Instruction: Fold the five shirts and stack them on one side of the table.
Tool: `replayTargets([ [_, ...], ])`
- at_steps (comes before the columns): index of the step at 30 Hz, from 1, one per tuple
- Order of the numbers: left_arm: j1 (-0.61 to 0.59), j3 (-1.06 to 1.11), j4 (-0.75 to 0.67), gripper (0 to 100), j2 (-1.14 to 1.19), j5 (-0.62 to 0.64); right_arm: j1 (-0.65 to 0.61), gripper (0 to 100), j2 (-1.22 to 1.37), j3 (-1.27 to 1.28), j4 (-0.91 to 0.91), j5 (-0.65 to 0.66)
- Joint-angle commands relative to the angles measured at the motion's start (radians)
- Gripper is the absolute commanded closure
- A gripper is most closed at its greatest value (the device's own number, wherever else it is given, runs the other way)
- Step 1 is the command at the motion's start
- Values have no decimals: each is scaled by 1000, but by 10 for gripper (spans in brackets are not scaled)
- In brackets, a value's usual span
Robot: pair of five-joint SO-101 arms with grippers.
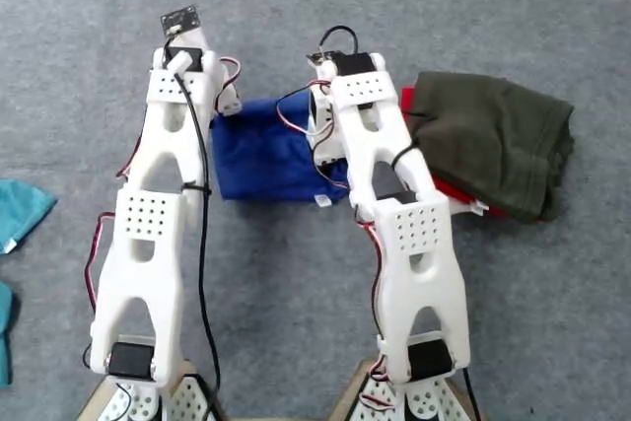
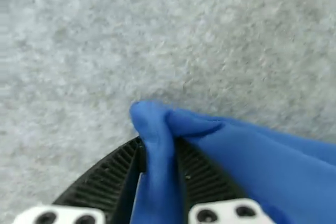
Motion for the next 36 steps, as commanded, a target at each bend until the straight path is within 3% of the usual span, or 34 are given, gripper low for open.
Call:
replayTargets([
  [1,-5,-107,-12,972,32,2,35,982,5,-22,0,26],
  [10,59,-400,21,972,35,-92,41,983,-124,-206,89,51],
  [21,137,-386,20,972,-221,31,138,983,-515,-58,91,127],
  [27,262,-378,-66,972,-265,31,267,983,-713,12,91,244],
  [36,460,-219,-299,972,-249,31,595,982,-760,13,91,362],
])
